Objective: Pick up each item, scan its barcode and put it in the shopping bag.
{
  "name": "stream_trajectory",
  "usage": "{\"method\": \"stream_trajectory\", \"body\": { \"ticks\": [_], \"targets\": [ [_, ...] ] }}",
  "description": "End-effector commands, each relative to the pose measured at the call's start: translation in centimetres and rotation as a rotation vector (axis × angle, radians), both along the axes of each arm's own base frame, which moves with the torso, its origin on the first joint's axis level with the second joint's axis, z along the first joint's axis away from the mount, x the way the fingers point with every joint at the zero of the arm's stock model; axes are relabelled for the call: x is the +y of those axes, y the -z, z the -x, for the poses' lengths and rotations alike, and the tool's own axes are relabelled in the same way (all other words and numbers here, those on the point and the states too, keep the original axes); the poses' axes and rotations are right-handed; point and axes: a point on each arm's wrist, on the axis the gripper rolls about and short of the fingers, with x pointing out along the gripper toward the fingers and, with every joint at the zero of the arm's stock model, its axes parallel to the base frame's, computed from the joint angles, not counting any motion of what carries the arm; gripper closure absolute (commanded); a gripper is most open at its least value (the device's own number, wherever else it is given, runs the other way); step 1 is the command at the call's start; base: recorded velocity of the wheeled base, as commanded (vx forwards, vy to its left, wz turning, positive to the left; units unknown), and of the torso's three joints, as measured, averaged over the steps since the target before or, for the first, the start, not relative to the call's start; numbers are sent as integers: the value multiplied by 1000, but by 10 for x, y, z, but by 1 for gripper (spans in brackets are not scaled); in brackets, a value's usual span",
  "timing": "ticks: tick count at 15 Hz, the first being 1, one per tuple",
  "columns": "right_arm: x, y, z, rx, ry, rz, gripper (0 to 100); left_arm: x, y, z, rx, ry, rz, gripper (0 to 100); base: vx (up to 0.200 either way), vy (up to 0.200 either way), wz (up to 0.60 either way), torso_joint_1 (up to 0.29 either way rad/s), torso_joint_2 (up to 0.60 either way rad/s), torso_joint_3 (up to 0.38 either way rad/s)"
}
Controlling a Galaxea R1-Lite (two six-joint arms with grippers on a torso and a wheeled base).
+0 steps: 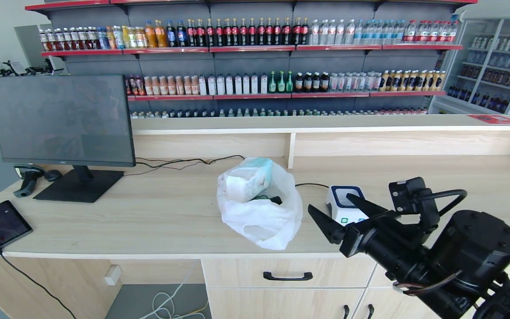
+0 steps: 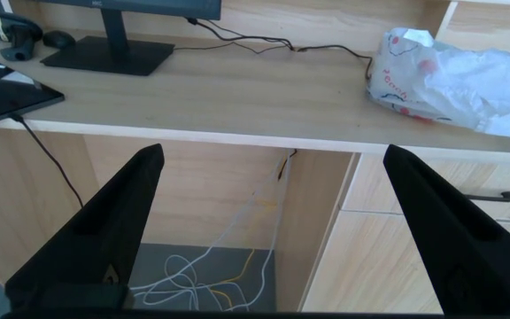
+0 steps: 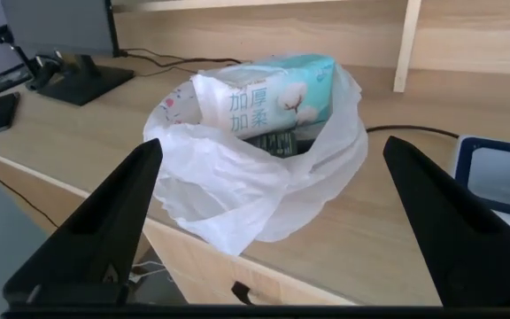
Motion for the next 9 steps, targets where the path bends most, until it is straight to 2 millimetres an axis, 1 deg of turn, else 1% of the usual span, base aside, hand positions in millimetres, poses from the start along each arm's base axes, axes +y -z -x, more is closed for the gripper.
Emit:
{"method": "stream_trajectory", "body": {
  "ticks": [1,3,4,5,6,7,9],
  "targets": [
    [-19,-11,27,-23,0,-3,0,0,0,0,1,-1,1,0,0,0,0,0,0,0],
    [-38,-13,51,-32,2,17,0,0,0,0,1,-1,1,0,0,0,0,0,0,0],
    [-43,-13,57,-31,5,19,0,0,0,0,1,1,1,0,0,0,0,0,0,0],
    [-56,-13,70,-34,24,19,0,0,0,0,1,-1,1,0,0,0,0,0,0,0],
    [-56,-13,70,-34,24,19,0,0,0,0,1,-1,1,0,0,0,0,0,0,0],
    [-67,-20,70,-70,78,-5,0,0,0,0,1,-1,1,0,0,0,0,0,0,0],
    [-72,-26,73,-99,99,-25,0,0,1,0,2,-1,0,0,0,0,0,0,0,0]
  ]
}}
